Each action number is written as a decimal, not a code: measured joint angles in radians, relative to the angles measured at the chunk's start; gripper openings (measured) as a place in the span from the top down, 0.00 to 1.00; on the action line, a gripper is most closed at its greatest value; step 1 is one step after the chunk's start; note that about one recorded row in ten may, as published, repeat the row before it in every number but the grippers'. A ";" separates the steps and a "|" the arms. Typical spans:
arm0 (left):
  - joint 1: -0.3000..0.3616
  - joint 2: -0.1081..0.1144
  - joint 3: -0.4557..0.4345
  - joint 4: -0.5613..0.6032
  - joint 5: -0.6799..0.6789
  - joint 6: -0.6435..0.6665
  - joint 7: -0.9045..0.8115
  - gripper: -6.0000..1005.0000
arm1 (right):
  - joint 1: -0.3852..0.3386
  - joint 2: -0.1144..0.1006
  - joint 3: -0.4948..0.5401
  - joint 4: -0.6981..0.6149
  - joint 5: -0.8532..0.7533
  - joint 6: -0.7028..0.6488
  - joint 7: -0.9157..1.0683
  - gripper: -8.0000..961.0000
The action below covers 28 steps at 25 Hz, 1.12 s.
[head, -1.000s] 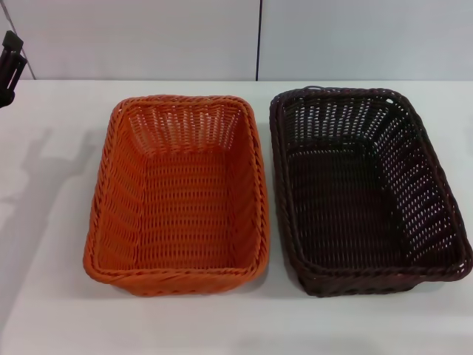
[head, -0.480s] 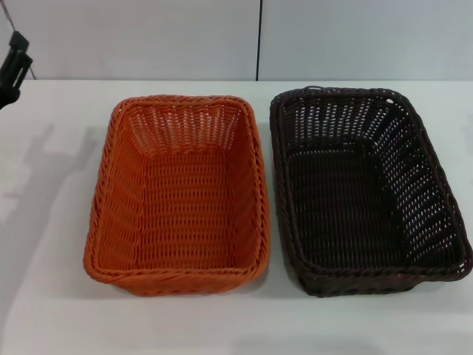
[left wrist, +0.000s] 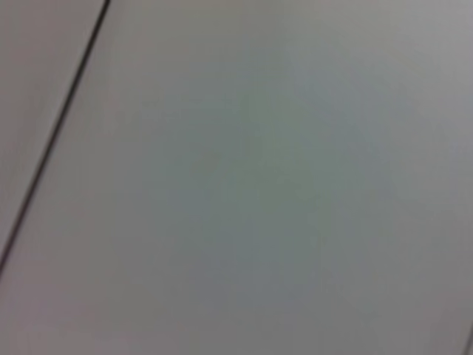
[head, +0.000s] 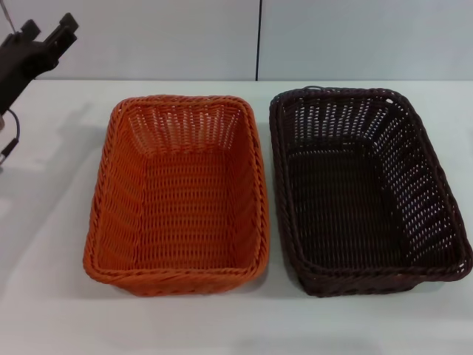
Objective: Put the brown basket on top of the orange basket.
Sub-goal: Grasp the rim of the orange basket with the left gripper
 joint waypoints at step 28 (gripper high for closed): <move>-0.207 0.048 -0.273 0.857 1.952 0.593 -1.695 0.21 | 0.003 -0.004 0.040 -0.040 0.000 0.031 -0.007 0.36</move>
